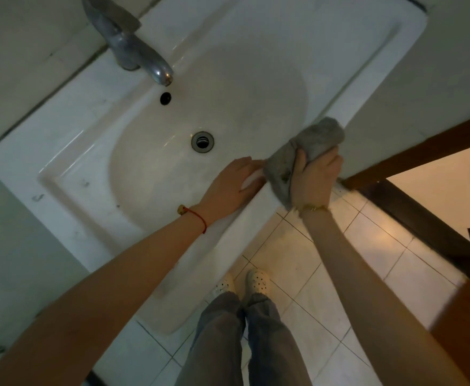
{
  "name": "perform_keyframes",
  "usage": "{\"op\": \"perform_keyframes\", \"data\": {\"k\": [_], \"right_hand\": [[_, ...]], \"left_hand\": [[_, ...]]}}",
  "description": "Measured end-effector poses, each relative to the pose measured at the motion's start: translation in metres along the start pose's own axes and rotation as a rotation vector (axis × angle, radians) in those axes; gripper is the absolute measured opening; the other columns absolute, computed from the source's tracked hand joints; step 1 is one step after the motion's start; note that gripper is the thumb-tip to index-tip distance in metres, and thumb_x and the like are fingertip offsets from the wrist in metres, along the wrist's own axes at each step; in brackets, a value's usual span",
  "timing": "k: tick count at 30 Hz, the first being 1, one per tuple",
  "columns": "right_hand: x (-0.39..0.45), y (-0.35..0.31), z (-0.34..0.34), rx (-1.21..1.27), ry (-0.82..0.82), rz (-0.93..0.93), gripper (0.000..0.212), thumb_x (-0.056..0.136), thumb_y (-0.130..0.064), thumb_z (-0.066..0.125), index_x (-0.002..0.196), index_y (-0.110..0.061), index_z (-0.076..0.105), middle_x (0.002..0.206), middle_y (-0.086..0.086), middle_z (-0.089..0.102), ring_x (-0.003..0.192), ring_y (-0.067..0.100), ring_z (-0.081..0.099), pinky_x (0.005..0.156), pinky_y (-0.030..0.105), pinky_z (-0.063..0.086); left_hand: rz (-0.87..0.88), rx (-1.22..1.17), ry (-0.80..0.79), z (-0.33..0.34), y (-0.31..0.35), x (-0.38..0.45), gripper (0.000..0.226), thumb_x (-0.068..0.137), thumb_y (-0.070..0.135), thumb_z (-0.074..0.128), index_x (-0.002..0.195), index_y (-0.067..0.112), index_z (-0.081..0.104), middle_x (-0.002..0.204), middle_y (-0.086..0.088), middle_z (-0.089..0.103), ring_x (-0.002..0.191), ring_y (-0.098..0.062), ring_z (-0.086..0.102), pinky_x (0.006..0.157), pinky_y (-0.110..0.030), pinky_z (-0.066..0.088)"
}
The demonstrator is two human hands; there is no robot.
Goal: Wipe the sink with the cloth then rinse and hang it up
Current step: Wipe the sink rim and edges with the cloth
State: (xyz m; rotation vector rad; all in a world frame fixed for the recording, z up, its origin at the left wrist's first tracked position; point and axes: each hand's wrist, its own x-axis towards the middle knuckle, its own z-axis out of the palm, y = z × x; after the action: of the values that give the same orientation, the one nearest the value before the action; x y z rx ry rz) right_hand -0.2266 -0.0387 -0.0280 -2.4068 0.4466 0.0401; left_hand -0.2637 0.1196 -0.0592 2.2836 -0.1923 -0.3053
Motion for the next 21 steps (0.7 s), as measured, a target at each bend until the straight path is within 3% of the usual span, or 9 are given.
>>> {"op": "perform_keyframes", "data": {"k": [3,6,9,11,13,17,21], "right_hand": [[-0.057,0.015,-0.002,-0.308,0.025,-0.303,0.058,0.097,-0.034,0.043,0.142,-0.001,0.029,0.141,0.024,0.034,0.119,0.031,0.045,0.102,0.038,0.043],[-0.093,0.035,-0.006,-0.521,-0.070,-0.707,0.052,0.092,-0.038,0.047,0.136,-0.011,0.044,0.138,0.017,0.044,0.118,0.034,0.044,0.098,0.043,0.041],[-0.107,0.034,0.001,-0.453,-0.152,-1.011,0.043,0.093,-0.041,0.044,0.128,-0.017,0.050,0.130,0.008,0.052,0.124,0.031,0.042,0.110,0.048,0.031],[-0.123,0.021,0.012,-0.383,-0.287,-1.141,0.036,0.096,-0.041,0.040,0.119,-0.017,0.055,0.120,0.005,0.059,0.118,0.026,0.050,0.113,0.045,0.028],[-0.137,0.008,0.021,-0.363,-0.413,-1.209,0.034,0.096,-0.042,0.040,0.112,-0.017,0.058,0.112,0.002,0.061,0.107,0.020,0.054,0.109,0.038,0.031],[-0.131,0.002,0.018,-0.444,-0.488,-1.264,0.046,0.095,-0.052,0.035,0.110,-0.018,0.062,0.111,0.000,0.064,0.102,0.019,0.058,0.099,0.036,0.039],[-0.124,-0.013,0.013,-0.425,-0.341,-1.036,0.040,0.095,-0.045,0.044,0.103,-0.012,0.066,0.104,0.005,0.067,0.098,0.026,0.059,0.095,0.036,0.038]], "left_hand": [[-0.035,0.091,0.013,-0.027,-0.004,-0.022,0.042,0.103,0.028,0.048,0.144,0.017,0.048,0.149,-0.002,0.049,0.143,-0.019,0.037,0.123,-0.032,0.017],[-0.016,0.165,0.135,-0.064,-0.010,-0.064,0.037,0.101,0.023,0.053,0.136,0.015,0.057,0.140,-0.004,0.057,0.133,-0.021,0.049,0.122,-0.036,0.023],[0.011,0.290,0.263,-0.095,-0.021,-0.119,0.030,0.099,0.020,0.055,0.127,0.012,0.064,0.128,-0.005,0.065,0.121,-0.020,0.059,0.119,-0.036,0.029],[0.010,0.361,0.325,-0.107,-0.031,-0.156,0.030,0.099,0.022,0.053,0.121,0.009,0.067,0.123,-0.007,0.067,0.117,-0.023,0.061,0.118,-0.038,0.031],[0.019,0.407,0.357,-0.110,-0.043,-0.188,0.032,0.098,0.024,0.051,0.118,0.007,0.069,0.120,-0.009,0.068,0.115,-0.025,0.062,0.117,-0.040,0.032],[0.082,0.447,0.322,-0.109,-0.067,-0.219,0.033,0.096,0.025,0.052,0.117,0.006,0.069,0.122,-0.009,0.068,0.120,-0.026,0.060,0.117,-0.045,0.033],[0.152,0.454,0.204,-0.113,-0.082,-0.216,0.033,0.096,0.024,0.049,0.117,0.006,0.068,0.125,-0.009,0.066,0.124,-0.026,0.058,0.118,-0.048,0.031]]}}
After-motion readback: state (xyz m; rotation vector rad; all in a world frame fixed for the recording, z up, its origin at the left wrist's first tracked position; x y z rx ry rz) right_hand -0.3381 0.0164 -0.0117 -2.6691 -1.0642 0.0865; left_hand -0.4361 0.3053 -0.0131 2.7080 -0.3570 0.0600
